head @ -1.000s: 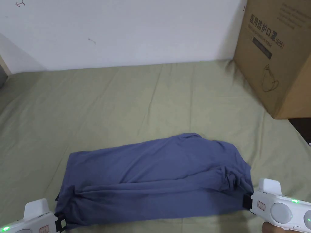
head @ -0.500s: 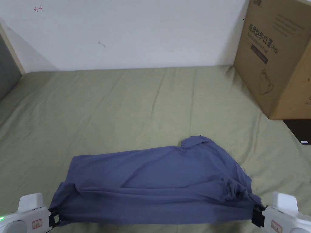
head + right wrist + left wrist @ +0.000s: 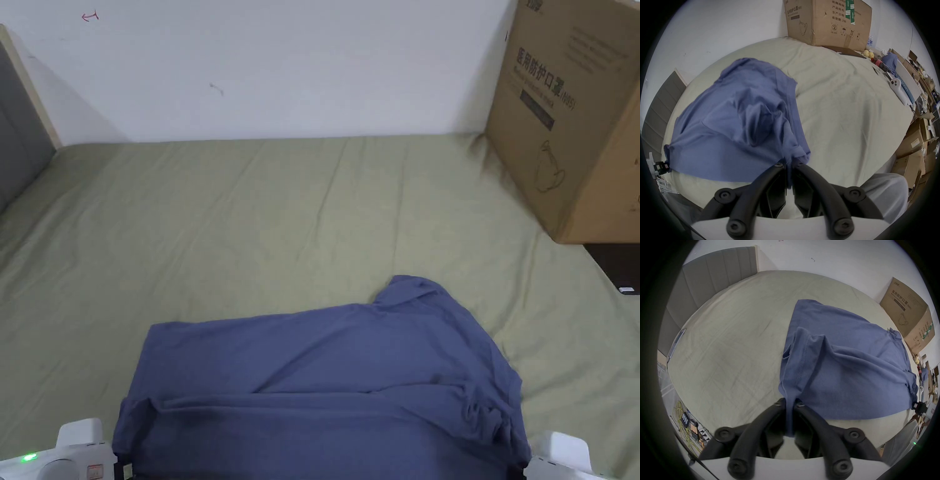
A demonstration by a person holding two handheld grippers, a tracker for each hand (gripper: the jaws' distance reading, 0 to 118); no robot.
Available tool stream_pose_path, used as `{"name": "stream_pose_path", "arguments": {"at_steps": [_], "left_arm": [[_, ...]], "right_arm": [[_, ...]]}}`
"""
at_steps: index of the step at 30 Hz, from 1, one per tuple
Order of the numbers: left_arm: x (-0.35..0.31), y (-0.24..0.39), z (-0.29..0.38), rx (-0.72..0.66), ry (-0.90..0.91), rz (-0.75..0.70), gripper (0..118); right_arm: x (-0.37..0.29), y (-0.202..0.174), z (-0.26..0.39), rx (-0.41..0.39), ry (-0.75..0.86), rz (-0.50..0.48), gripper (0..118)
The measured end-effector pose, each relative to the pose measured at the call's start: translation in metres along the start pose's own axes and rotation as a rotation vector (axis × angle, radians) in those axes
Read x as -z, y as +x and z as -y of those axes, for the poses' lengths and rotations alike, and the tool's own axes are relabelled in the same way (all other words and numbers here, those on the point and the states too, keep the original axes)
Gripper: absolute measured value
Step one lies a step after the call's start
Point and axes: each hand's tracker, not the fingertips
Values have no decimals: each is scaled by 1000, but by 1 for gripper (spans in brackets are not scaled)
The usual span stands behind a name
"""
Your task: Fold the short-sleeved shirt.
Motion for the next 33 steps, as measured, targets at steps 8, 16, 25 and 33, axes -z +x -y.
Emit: {"name": "stream_pose_path", "arguments": {"at_steps": [8, 16, 25, 33], "left_arm": [[-102, 47, -27, 106, 396, 65, 102], [-187, 100, -61, 164, 804, 86, 101], [-186, 127, -56, 212, 905, 86, 0], [-162, 122, -80, 224, 826, 106, 0]], "right_arm": [[-99, -27, -65, -86, 394, -64, 99], [-181, -71, -96, -189, 761, -100, 99], [-193, -101, -92, -233, 902, -57, 0], [-176, -106, -107, -260, 874, -79, 0]]}}
